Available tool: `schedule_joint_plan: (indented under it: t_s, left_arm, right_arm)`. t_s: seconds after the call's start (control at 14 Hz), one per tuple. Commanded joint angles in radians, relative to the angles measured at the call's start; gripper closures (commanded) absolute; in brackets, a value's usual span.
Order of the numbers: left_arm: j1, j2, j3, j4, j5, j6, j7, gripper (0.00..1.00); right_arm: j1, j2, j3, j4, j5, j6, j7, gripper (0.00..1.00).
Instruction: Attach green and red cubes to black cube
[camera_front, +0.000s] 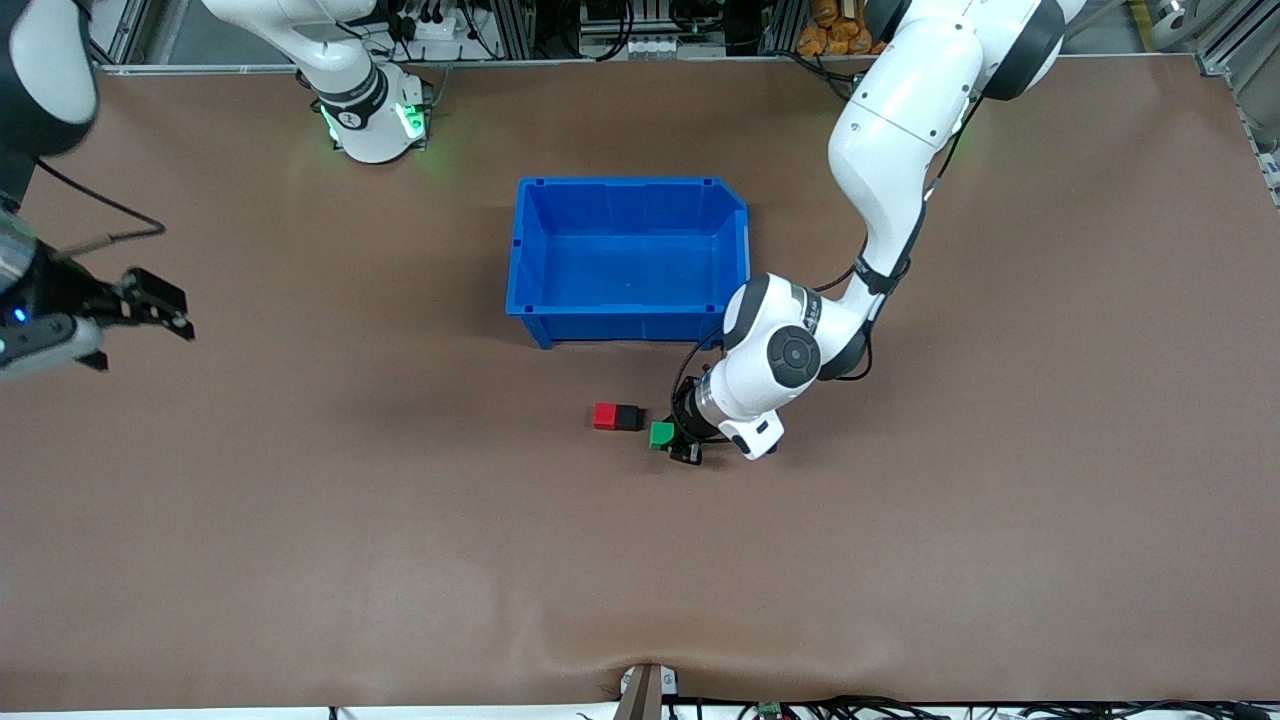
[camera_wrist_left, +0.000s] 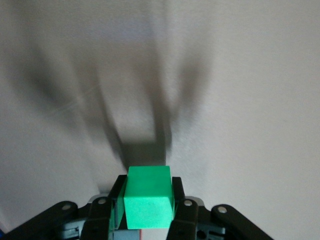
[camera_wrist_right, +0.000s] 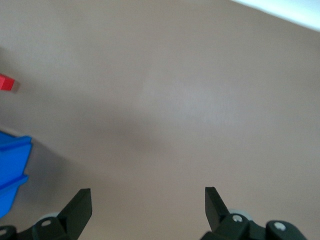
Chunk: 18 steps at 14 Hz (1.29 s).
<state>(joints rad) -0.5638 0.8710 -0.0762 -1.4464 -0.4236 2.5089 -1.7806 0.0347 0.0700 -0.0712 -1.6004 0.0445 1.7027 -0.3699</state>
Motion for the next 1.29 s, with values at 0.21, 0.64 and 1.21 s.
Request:
schedule_joint_plan:
  t_s: [0.21,0.64,1.21]
  left_arm:
    - [-0.042,0.025,0.026,0.029,0.005,-0.004,-0.077,1.00]
    - [-0.073,0.049,0.041,0.060,0.006,-0.004,-0.076,1.00]
    - [-0.079,0.045,0.041,0.058,0.054,-0.077,-0.076,1.00]
  right_arm:
    - [-0.004,-0.125,-0.010,-0.062,0.015,-0.115,0.279,0.00]
    - [0.004,-0.160,-0.012,-0.052,-0.005,-0.152,0.425,0.00]
    - [-0.013,-0.150,-0.006,-0.033,-0.038,-0.202,0.376,0.00]
